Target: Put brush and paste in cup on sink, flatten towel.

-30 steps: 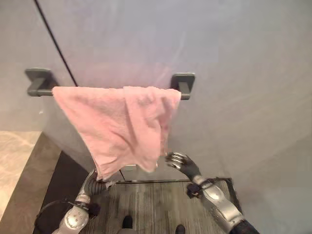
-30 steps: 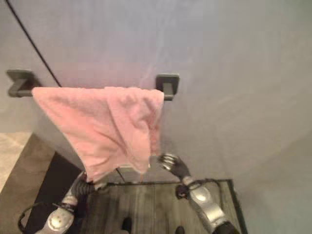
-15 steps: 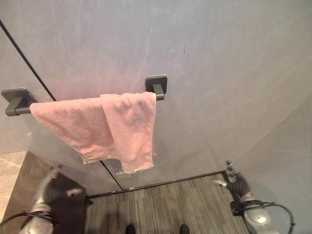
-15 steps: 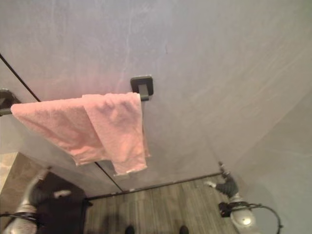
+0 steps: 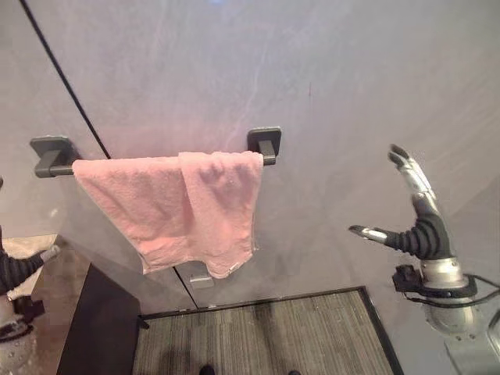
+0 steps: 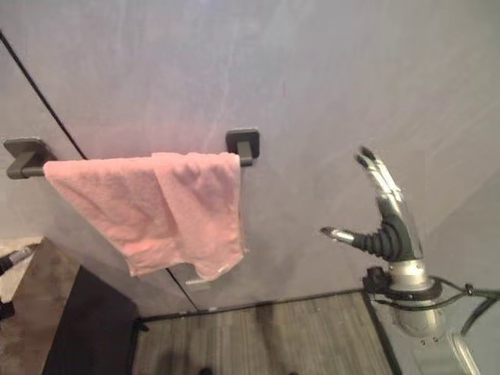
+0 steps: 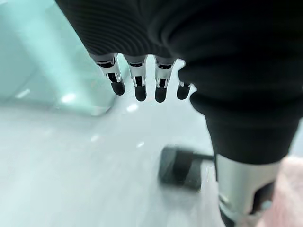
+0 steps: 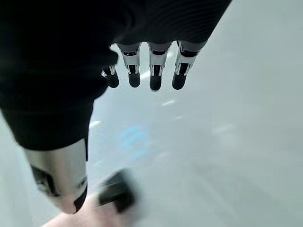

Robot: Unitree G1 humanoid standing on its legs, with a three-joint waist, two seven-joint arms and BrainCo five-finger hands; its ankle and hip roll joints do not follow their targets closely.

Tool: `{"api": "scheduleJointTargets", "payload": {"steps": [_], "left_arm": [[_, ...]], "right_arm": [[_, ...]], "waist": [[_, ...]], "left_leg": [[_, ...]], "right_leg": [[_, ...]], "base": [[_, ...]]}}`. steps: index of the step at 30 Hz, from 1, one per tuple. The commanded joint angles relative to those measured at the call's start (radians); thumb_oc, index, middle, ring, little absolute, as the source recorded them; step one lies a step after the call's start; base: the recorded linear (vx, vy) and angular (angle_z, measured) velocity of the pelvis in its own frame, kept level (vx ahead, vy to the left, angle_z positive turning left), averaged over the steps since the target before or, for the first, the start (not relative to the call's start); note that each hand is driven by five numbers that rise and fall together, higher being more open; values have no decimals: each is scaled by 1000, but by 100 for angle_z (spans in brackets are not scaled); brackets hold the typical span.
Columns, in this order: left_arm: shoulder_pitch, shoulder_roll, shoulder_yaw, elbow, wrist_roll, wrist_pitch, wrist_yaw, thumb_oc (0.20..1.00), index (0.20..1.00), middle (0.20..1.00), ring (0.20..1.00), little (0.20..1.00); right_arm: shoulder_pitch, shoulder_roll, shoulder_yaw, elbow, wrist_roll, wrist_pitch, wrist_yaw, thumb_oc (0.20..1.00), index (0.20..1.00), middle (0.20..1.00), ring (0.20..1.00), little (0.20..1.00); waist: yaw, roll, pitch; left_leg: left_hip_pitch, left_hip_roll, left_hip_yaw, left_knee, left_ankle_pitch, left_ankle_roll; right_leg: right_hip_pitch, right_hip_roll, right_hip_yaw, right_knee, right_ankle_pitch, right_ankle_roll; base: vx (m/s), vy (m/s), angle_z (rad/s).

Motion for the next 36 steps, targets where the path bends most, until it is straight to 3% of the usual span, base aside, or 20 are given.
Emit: {"api": "scheduleJointTargets", "payload": {"steps": [1,7,11,16,22,29,36], "left_arm": [[-59,124,58,-10,68,-56,42,1000,1000,1000,1000,1000],[-111,292,2,-76,34,-123,-57,1000,1000,1000,1000,1000],[-142,358,-44,-72,23,-133,-109,1000,1000,1000,1000,1000],[-136,341,-110,-11,21,-128,-161,1000,1000,1000,1000,1000],[-188,375,-205,64,35,-114,-220,1000,1000,1000,1000,1000],[-231,398,-234,81,48,-109,-248,1000,1000,1000,1000,1000],[-225,441,-228,94,54,-114,-282,1000,1000,1000,1000,1000]], "right_arm": [[-145,-82,20,12,-137,-16,-19,1000,1000,1000,1000,1000],[-370,-197,162,-15,-160,-10,32,1000,1000,1000,1000,1000],[-512,-209,288,35,-160,17,83,1000,1000,1000,1000,1000],[-601,-177,383,70,-215,33,135,1000,1000,1000,1000,1000],[-753,-135,531,192,-252,62,191,1000,1000,1000,1000,1000],[-867,-120,631,257,-287,74,257,1000,1000,1000,1000,1000],[-942,-170,722,292,-294,60,332,1000,1000,1000,1000,1000]], "waist": [[10,-26,28],[11,-31,23],[11,-33,27],[18,-37,45],[31,-48,57],[39,-57,56],[40,-58,47]], "left_leg": [[3,-13,-13,5,-29,1],[3,-14,-18,5,-26,4],[6,-17,-15,5,-27,6],[-5,-20,-4,5,-28,12],[-15,-20,7,5,-27,14],[-19,-20,9,5,-28,14],[-16,-21,9,5,-31,13]], "right_leg": [[35,-48,-38,7,-15,31],[35,-46,-39,7,-11,29],[32,-47,-31,7,-6,31],[11,-52,-15,7,2,36],[-9,-55,-1,7,11,39],[-16,-57,3,7,14,41],[-15,-57,4,7,11,40]], "base": [[-9,1,9],[-2,0,3],[0,0,0],[-24,35,-11],[-9,9,-3],[0,3,-1],[3,4,-1]]}}
